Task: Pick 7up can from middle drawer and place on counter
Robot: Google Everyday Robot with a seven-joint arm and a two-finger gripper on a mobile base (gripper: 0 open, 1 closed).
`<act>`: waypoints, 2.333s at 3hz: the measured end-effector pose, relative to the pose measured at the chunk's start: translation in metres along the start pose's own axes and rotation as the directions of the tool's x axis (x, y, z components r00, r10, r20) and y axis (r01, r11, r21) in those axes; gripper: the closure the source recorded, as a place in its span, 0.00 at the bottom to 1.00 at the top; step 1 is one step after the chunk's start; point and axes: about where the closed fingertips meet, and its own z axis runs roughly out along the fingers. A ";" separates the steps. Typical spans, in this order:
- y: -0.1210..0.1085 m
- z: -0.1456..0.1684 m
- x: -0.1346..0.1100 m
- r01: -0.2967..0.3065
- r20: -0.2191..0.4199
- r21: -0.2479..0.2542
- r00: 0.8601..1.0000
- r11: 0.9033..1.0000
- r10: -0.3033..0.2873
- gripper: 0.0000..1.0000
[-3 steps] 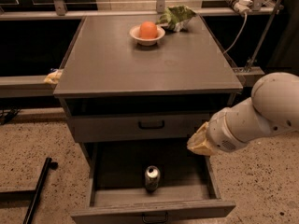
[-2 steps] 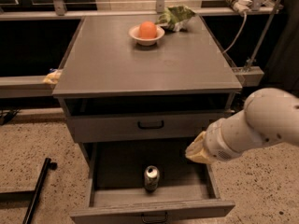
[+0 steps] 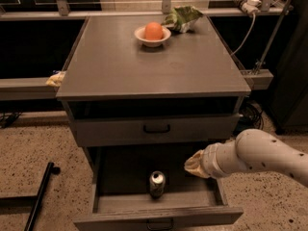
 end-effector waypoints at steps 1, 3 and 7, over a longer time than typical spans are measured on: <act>-0.016 0.051 0.022 -0.040 0.067 0.003 0.997 0.999 0.040 1.00; -0.004 0.071 0.038 -0.044 0.059 -0.031 0.997 0.999 0.046 1.00; -0.002 0.131 0.028 0.009 0.188 -0.092 0.982 0.996 0.009 0.11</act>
Offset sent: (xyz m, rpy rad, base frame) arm 0.0241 0.0020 -0.0424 0.0624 -0.0060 -0.0193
